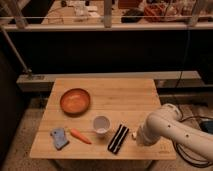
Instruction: Push the eraser across the table
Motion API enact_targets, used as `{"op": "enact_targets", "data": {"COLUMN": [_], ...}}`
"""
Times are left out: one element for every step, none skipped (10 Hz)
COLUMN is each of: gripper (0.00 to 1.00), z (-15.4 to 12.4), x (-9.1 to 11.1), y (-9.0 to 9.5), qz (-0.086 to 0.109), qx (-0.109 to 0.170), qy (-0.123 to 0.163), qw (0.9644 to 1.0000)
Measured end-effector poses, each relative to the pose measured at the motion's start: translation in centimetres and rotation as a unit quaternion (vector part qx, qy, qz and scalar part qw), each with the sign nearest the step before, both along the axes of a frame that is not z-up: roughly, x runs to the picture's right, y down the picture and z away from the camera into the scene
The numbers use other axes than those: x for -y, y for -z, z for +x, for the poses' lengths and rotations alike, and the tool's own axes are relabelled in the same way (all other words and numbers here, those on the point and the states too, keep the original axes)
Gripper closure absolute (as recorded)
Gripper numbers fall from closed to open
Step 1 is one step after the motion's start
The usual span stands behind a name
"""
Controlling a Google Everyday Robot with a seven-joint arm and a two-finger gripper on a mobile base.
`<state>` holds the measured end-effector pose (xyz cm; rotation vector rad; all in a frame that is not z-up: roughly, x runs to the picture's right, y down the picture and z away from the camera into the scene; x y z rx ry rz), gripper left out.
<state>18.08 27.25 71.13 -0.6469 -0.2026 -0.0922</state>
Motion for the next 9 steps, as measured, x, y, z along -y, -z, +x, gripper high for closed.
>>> {"op": "enact_targets", "data": {"gripper": [1.00, 1.00, 1.00, 1.00, 1.00, 1.00, 1.00, 1.00, 1.00], "z": [-0.3, -0.5, -0.8, -1.5, -1.8, -2.0, -2.1, -2.3, -2.7], "x": [-0.4, -0.5, -0.5, -0.5, -0.6, -0.7, -0.7, -0.8, -0.6], "y": [-0.6, -1.0, -1.3, -1.7, -2.1, -2.4, -2.7, -3.1, -3.5], "qz": [0.001, 0.002, 0.002, 0.002, 0.004, 0.005, 0.005, 0.005, 0.006], "qx": [0.002, 0.004, 0.005, 0.008, 0.009, 0.009, 0.010, 0.011, 0.012], "qy": [0.003, 0.007, 0.010, 0.014, 0.018, 0.020, 0.022, 0.024, 0.029], "qw": [1.0000, 1.0000, 0.9999, 0.9999, 0.9998, 0.9997, 0.9997, 0.9996, 0.9995]}}
